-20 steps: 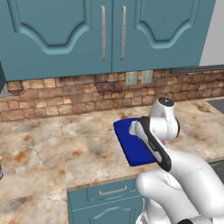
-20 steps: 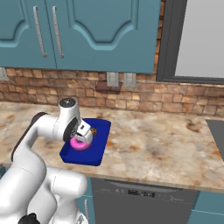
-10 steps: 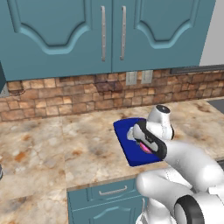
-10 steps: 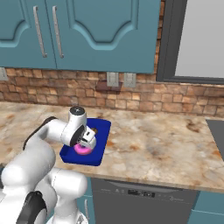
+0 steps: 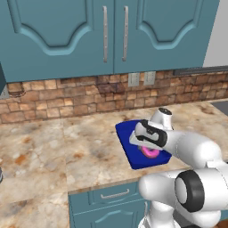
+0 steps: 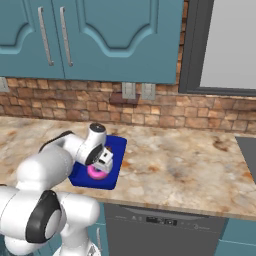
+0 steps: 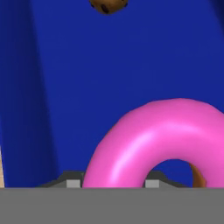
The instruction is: Move the dessert items from the plate to the tray.
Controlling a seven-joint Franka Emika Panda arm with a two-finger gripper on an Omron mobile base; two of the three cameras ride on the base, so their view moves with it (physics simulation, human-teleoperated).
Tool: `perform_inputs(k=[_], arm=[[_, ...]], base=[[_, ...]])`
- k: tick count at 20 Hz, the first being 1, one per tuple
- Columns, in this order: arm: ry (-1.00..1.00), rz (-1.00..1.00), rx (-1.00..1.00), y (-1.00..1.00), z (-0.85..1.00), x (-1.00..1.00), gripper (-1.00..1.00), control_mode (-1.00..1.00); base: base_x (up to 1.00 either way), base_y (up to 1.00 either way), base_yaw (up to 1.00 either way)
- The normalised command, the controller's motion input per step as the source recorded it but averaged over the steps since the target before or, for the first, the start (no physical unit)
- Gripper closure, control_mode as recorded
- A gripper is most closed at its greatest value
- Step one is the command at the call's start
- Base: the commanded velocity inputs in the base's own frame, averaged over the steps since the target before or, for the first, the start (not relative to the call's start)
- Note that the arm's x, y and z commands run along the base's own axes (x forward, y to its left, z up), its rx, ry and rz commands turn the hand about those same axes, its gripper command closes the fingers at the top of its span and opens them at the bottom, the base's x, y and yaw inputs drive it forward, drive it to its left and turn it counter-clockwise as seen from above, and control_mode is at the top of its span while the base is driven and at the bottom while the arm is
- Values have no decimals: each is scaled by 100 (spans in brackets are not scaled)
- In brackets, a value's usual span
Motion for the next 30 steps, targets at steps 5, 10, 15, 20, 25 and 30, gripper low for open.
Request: perform_inputs(k=[5,10,15,20,25,30], arm=[[1,1,1,0,-4,3,100,-100],[1,0,5,10,-29,0,-100,-100],[0,0,1,8,-8,0,-100,-100],[2,0,0,0,3,0,-100,-100],[1,0,0,0,24,-4,-100,-100],[0,0,-1,1,39,-27,-100,-100]], base=[[0,0,0],[0,0,0],[0,0,0],[0,0,0],[0,0,0],[0,0,0]])
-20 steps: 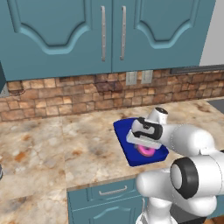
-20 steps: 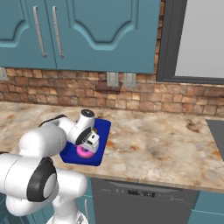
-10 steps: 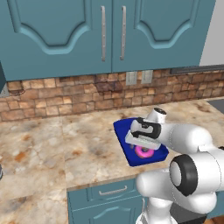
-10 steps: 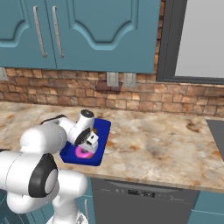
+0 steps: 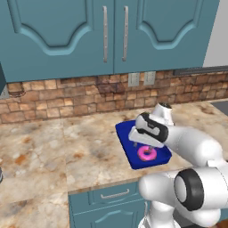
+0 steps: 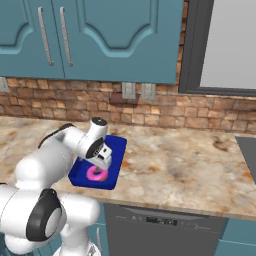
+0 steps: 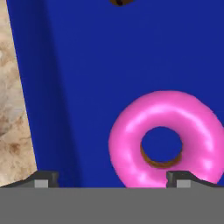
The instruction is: Move the dessert items from the plate to the tray.
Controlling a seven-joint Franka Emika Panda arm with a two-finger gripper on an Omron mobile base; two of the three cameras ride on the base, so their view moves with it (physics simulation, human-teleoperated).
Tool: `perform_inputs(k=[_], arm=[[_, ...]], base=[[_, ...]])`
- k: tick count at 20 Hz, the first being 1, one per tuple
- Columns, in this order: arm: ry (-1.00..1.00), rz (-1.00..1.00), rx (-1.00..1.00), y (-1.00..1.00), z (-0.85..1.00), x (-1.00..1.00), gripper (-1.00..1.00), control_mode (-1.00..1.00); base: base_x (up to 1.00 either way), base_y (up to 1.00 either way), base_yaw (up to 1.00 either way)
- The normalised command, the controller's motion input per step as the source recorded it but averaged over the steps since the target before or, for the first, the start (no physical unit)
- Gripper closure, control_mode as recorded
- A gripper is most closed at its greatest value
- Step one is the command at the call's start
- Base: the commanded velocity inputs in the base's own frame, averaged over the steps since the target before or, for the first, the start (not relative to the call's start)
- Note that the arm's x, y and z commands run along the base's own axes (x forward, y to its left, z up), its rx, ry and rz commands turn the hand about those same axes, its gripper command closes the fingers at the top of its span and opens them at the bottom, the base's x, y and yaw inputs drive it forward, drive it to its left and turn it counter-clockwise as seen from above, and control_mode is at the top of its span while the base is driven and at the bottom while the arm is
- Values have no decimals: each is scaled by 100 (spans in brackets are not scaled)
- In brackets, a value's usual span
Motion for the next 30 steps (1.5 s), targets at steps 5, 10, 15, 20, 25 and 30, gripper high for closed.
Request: perform_inputs(k=[5,10,15,20,25,30], arm=[[-14,0,-5,1,24,-53,-100,-100],[-27,0,-4,1,20,-80,-100,-100],[-14,1,-7,6,46,-99,-100,-100],[-14,0,-9,0,43,-96,-100,-100],[-11,0,-11,0,54,-82,-100,-100],[0,0,-4,-2,38,-34,-100,-100]], base=[[0,0,0],[0,0,0],[0,0,0],[0,0,0],[0,0,0],[0,0,0]])
